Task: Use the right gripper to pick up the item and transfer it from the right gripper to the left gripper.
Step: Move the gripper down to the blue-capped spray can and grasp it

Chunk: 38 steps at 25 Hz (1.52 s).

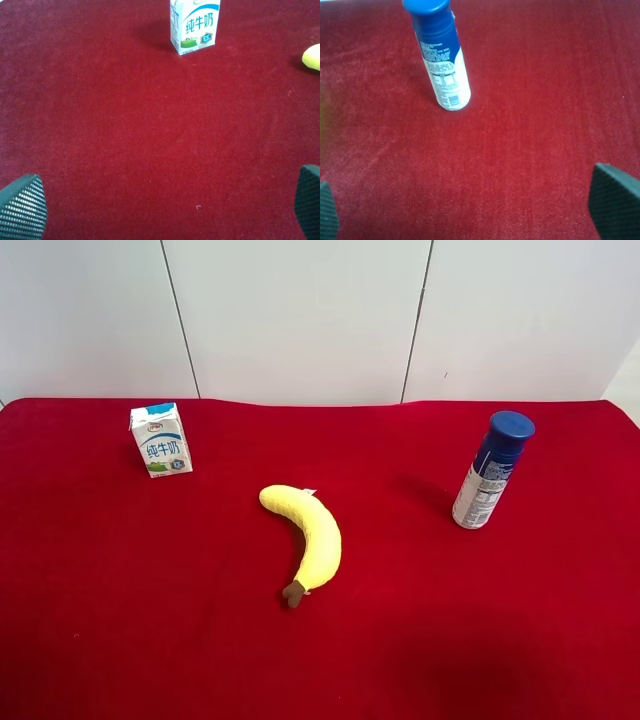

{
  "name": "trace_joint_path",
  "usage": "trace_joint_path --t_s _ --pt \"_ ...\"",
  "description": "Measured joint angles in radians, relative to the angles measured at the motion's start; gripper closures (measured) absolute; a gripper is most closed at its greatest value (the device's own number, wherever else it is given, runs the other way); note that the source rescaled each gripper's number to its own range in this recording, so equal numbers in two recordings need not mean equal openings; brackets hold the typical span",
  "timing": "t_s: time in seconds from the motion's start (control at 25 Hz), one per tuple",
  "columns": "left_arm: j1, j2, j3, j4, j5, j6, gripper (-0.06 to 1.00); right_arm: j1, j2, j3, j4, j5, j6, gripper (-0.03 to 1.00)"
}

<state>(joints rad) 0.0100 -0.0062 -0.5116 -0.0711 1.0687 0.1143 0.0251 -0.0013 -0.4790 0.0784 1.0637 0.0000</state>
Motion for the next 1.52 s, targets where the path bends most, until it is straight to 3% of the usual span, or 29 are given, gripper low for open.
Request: trace_joint_path --t_s 0.8,1.0,1.52 --pt "0.0 0.0 0.0 0.0 0.0 0.0 -0.06 0.0 0.022 -0.001 0.003 0.0 0.0 -0.01" --pt "0.0 0.0 0.0 0.0 0.0 0.0 -0.06 0.0 0.213 -0.099 0.002 0.002 0.0 -0.01" --pt "0.0 0.0 0.0 0.0 0.0 0.0 -0.06 0.022 0.963 -0.603 -0.012 0.071 -0.006 -0.01"
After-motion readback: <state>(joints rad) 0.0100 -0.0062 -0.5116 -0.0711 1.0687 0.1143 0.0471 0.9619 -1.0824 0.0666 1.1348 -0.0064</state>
